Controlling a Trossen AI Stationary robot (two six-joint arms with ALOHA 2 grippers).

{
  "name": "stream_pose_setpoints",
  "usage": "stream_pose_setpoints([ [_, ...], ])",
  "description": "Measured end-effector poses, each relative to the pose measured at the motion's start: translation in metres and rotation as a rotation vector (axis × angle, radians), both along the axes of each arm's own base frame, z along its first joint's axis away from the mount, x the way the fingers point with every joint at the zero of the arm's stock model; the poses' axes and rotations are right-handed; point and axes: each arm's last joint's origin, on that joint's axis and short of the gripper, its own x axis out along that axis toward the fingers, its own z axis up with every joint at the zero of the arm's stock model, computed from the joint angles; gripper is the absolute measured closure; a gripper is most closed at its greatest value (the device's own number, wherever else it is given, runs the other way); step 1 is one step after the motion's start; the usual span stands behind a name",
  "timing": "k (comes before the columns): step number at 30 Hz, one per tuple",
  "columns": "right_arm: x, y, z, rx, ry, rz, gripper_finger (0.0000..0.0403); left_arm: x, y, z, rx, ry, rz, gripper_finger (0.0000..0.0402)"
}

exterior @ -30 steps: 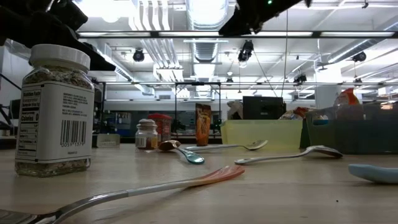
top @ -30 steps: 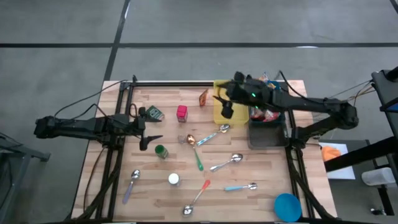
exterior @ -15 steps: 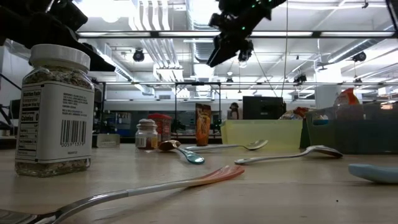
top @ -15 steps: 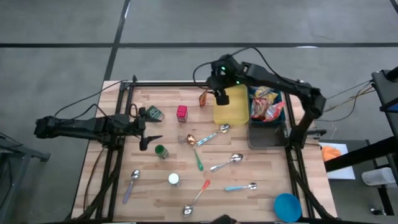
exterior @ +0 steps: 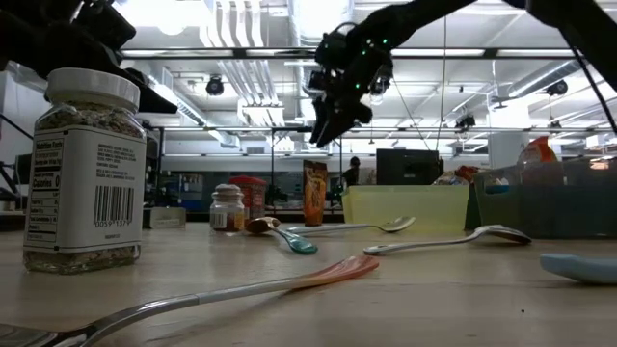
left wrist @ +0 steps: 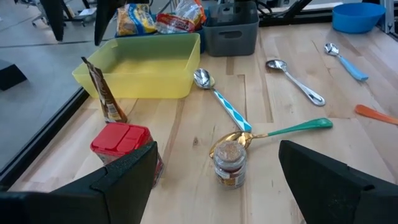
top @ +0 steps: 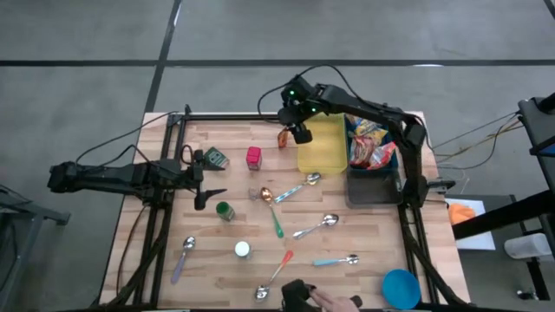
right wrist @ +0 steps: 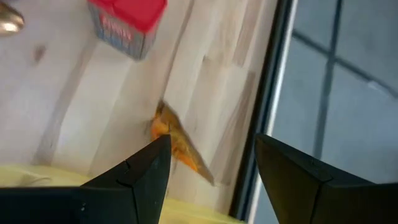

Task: Pick & Place Food Item
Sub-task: Put the orange seasoning bag into the black bin

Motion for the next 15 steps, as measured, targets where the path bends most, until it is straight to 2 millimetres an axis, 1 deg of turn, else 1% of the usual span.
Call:
stream_pose_setpoints([
  [5, 0.008, -0.011, -0.017, 0.022, 0.048, -0.015, 0.0174, -0.001, 0.0, -0.001, 0.0, 0.016, 0.0, 0.0061],
  [10, 0.017, -0.019, -0.025, 0.04, 0.078, -0.019, 0.0174, -0.001, 0.0, -0.002, 0.0, 0.018, 0.0, 0.0061],
  [15, 0.021, -0.022, -0.034, 0.087, 0.157, -0.021, 0.0174, -0.001, 0.0, -0.002, 0.0, 0.022, 0.0, 0.0061],
])
